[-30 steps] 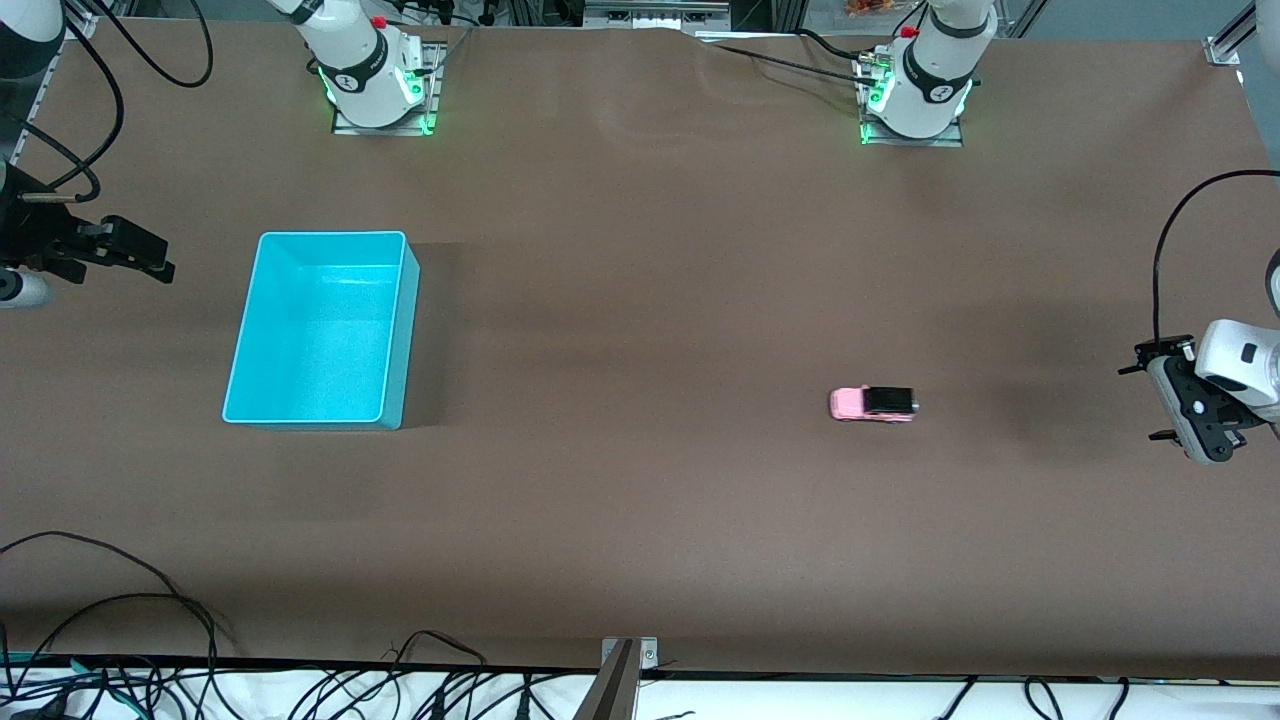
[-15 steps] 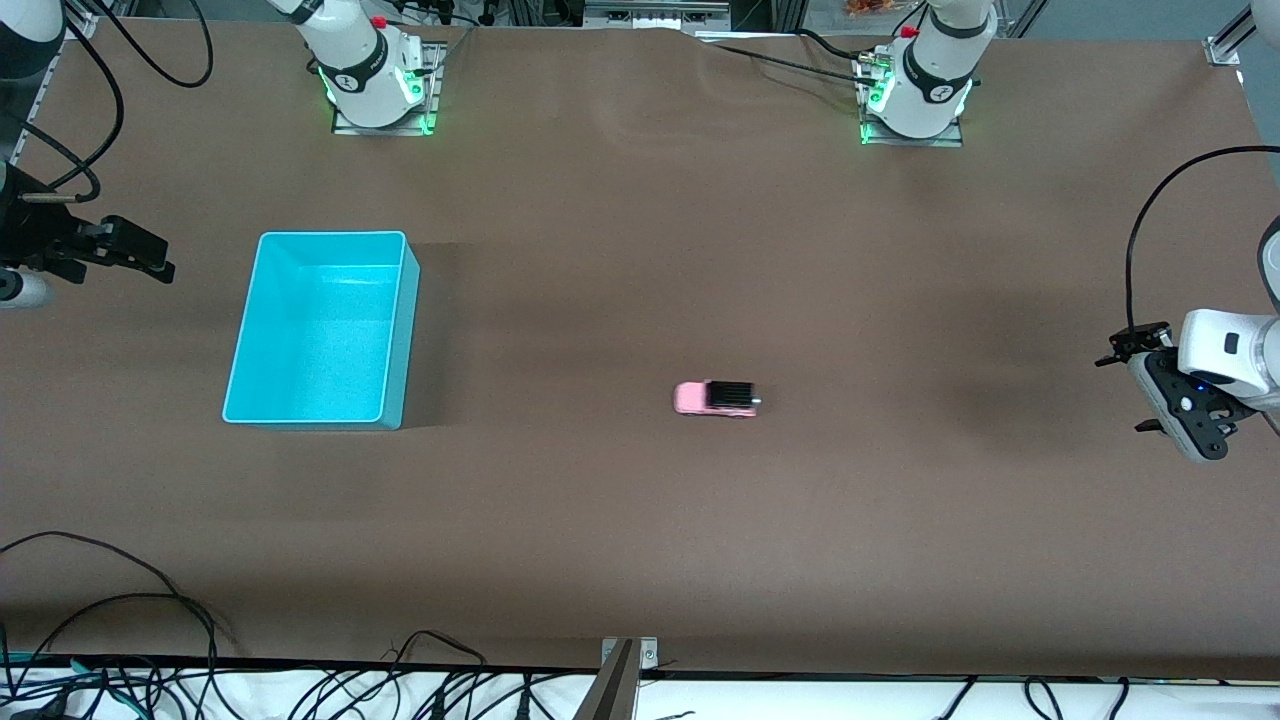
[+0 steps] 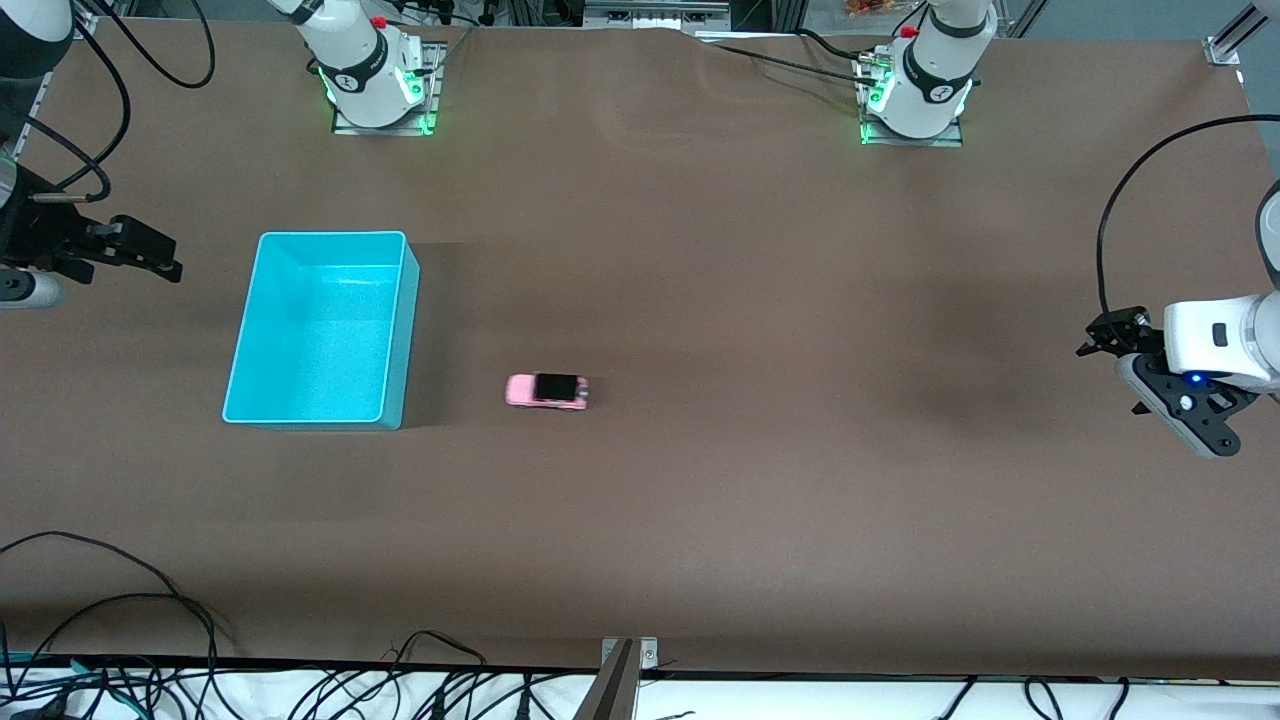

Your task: Wind and store pink jeep toy

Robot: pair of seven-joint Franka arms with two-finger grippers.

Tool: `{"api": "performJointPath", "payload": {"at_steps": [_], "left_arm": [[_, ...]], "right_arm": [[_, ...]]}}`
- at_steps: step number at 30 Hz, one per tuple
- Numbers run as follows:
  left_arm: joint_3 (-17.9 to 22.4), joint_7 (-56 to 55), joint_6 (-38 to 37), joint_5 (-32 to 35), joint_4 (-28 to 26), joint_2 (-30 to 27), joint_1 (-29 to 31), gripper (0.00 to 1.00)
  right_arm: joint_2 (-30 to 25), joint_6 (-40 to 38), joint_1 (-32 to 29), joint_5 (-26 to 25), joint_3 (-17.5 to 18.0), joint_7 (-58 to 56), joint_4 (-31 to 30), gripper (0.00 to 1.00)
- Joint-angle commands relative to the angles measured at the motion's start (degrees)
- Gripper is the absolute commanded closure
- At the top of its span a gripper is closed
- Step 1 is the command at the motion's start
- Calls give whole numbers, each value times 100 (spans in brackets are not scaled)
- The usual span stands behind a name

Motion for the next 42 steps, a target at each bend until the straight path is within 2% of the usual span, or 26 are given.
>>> {"api": "performJointPath", "payload": {"at_steps": [1,7,14,21,22,23,29,33,35,38,42], "left_arm": [[9,-921,-165,-103,145,-32,-40,0],[-61,-1423,-183,-7,145,-146,-206,0],[-61,-1643,-218,-7,145,-146,-268,0],[26,-1643,-218,-24,171,-172,-286,0],[305,-1826,-192,-25,93,-460,-756,0],[369,-1924,-227,-16,144,-463,-839,0],[387,-2329,-683,-77,206,-471,-901,0],[492,-2416,-702,-86,119,-646,-1050,0],[632,-2548,-702,-103,92,-761,-1269,0],[1185,-2715,-702,-331,49,-910,-1612,0],[1853,-2724,-667,-657,-434,-1296,-2096,0]], "right_arm": [[28,-87,27,-66,11,-22,83,0],[124,-87,194,-75,11,-22,83,0],[283,-52,703,-92,11,-197,57,0],[573,88,1117,-83,11,-1365,65,0],[747,149,1204,-83,11,-1854,57,0],[792,176,1214,-75,11,-1972,56,0],[1170,343,1389,-48,20,-2955,48,0],[1512,545,1468,-31,20,-3676,30,0],[1697,685,1486,-22,46,-4072,21,0],[1891,957,1486,-22,151,-4556,-75,0],[2111,1414,1486,-13,221,-5031,-277,0]]}}
